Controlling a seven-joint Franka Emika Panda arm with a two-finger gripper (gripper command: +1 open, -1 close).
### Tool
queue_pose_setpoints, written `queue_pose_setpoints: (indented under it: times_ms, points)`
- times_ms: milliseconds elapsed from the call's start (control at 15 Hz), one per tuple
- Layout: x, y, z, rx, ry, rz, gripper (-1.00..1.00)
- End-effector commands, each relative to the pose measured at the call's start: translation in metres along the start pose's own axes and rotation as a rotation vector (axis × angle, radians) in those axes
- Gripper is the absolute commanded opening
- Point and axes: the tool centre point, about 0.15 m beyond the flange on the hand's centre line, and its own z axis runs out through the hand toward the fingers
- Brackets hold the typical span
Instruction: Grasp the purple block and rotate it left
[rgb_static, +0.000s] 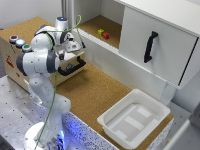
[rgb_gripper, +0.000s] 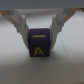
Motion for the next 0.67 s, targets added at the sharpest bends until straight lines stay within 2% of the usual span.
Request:
queue_pose_setpoints:
  times_ms: [0,67,267,333,600]
  points:
    - [0.011,0.006,0.001,0.062,0.033,-0.067,1.0]
    - [0.016,0.008,-0.01,0.07,0.07,-0.036,1.0]
    - [0.026,0.001,-0.032,0.043,0.084,-0.011,1.0]
    - [0.03,-0.001,-0.038,0.053,0.089,0.011,1.0]
    - [0.051,-0.001,-0.051,0.01,0.063,0.112,1.0]
